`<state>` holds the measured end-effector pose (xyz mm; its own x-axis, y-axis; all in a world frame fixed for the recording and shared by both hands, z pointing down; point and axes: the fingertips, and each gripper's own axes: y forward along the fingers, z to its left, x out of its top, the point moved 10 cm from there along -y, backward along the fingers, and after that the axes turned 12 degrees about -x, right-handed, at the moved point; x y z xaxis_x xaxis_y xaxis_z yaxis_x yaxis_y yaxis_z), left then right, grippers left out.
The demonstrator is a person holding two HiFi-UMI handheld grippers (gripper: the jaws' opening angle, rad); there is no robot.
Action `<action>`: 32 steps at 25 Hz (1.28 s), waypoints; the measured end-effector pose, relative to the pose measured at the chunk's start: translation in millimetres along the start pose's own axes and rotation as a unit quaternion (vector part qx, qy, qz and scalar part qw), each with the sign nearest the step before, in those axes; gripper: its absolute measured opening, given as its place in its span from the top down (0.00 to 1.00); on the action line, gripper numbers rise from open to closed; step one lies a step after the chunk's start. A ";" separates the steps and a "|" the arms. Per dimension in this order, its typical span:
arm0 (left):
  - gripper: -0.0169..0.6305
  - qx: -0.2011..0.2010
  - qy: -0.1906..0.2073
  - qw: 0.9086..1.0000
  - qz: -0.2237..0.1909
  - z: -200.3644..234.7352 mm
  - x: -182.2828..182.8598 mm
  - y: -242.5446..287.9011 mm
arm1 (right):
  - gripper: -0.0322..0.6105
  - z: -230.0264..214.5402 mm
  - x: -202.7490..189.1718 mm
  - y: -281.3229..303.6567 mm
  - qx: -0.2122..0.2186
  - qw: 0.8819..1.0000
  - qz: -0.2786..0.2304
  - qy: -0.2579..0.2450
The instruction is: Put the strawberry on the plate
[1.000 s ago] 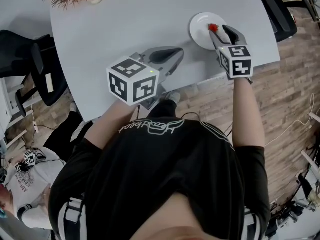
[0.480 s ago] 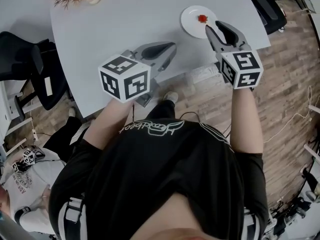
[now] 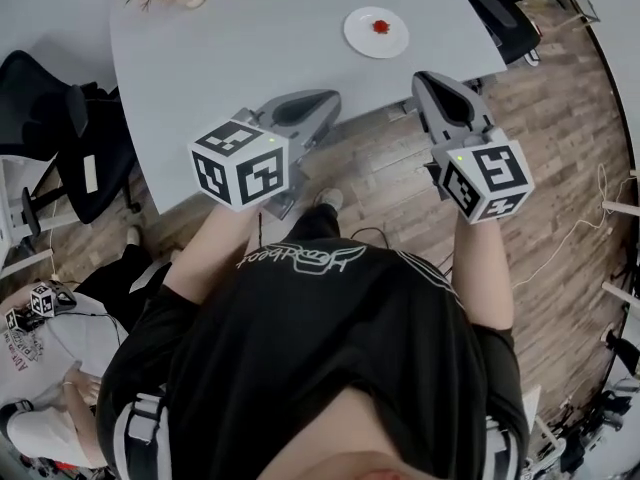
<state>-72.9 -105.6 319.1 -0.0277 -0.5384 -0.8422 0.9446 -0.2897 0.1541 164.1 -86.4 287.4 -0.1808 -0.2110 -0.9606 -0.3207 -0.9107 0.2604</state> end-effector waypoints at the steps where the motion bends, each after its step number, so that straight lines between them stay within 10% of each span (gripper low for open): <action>1: 0.96 -0.004 0.005 1.000 -0.003 -10.9 -1.9 -3.3 | 0.93 4.1 0.8 -14.2 0.000 1.000 -0.002 0.001; 18: 0.96 -0.034 0.088 0.996 -0.003 -185.0 -64.2 -61.0 | 0.94 70.0 -31.2 -219.1 0.001 0.997 -0.044 0.066; 32: 0.96 -0.046 0.107 0.993 0.009 -215.4 -78.3 -73.1 | 0.94 89.6 -40.1 -261.3 -0.007 0.997 -0.056 0.060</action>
<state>-69.3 128.1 262.5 0.0509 -0.3589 -0.9320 0.9705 -0.2024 0.1310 171.9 191.8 266.6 -0.0319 -0.1483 -0.9884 -0.3199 -0.9354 0.1506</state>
